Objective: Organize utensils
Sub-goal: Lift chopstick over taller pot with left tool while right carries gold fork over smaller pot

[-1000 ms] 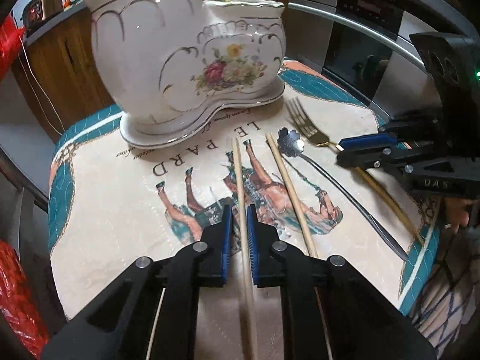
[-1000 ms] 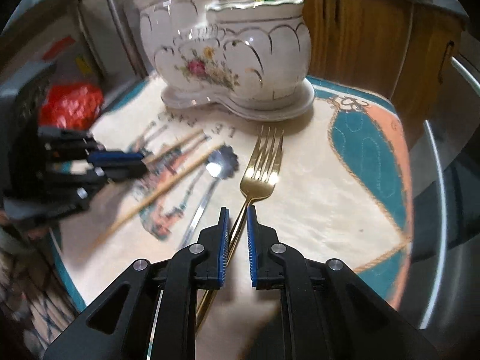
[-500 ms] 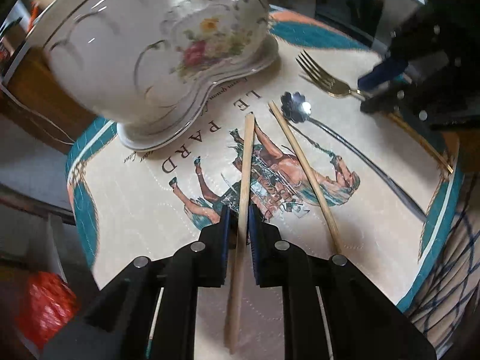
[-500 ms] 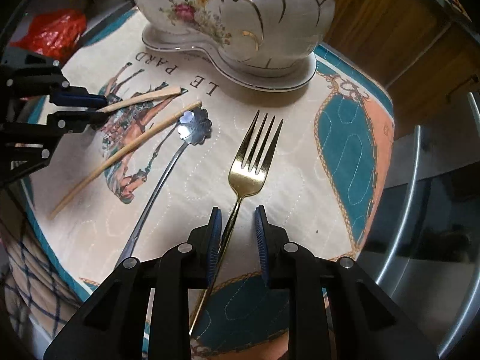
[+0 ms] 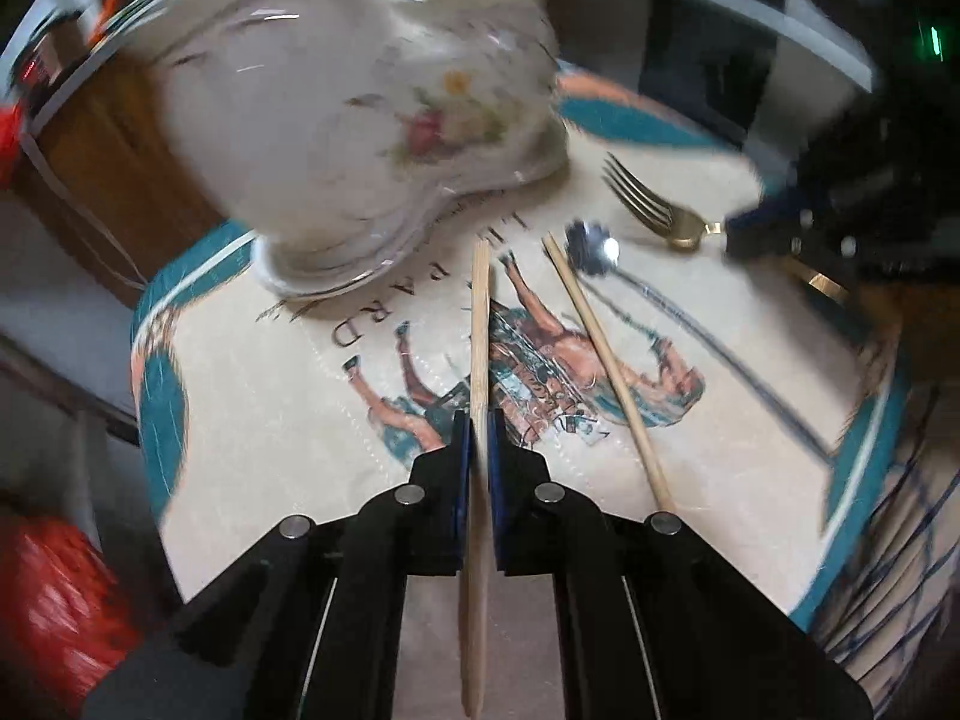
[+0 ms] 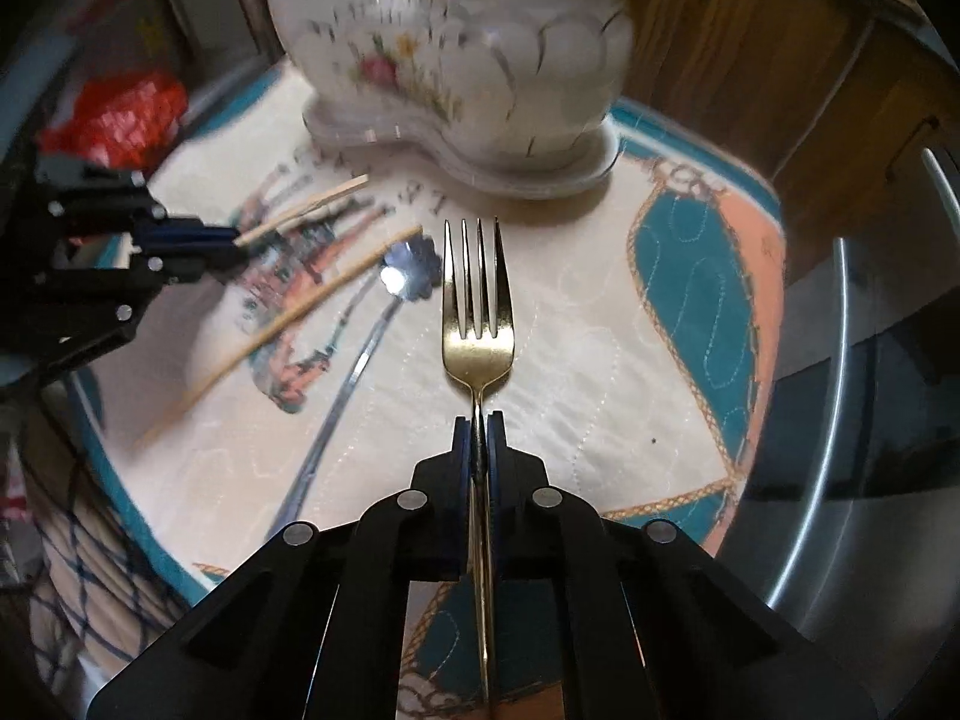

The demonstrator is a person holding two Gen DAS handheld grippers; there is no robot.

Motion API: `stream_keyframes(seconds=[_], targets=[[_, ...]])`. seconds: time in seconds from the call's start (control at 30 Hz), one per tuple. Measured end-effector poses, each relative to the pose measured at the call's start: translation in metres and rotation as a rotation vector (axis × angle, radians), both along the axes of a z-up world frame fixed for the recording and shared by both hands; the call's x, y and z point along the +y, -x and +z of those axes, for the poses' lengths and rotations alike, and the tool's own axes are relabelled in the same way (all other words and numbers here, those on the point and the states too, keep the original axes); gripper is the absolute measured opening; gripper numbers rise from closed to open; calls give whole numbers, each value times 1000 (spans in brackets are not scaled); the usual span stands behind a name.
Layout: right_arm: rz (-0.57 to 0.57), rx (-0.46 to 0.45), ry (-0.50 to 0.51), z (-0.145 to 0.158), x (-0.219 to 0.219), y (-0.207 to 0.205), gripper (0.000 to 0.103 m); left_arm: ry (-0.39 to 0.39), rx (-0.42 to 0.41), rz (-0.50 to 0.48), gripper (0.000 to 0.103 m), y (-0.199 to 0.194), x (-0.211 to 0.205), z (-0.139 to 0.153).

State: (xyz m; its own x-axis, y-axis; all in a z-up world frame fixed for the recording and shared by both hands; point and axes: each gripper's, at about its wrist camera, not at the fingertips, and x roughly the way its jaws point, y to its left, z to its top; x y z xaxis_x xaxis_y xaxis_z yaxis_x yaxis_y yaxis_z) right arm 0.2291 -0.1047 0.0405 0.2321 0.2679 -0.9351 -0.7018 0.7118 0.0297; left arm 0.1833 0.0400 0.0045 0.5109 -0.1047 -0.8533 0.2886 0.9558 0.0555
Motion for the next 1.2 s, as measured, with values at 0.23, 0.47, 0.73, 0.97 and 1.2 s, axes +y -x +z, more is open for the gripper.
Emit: stream_keyframes(seconds=[0.23, 0.47, 0.73, 0.97, 1.2], targets=[[-45, -126, -205, 33, -27, 15, 6, 275, -183, 75, 6, 36, 44, 21], [-88, -288, -378, 69, -31, 26, 6, 360, -379, 157, 6, 48, 70, 51], [-99, -370, -519, 96, -18, 16, 6, 436, -556, 202, 6, 50, 83, 97], [-61, -420, -552, 112, 4, 13, 6, 449, -609, 203, 6, 25, 87, 121], [-53, -480, -622, 136, 3, 5, 6, 488, -700, 198, 6, -1, 85, 146]])
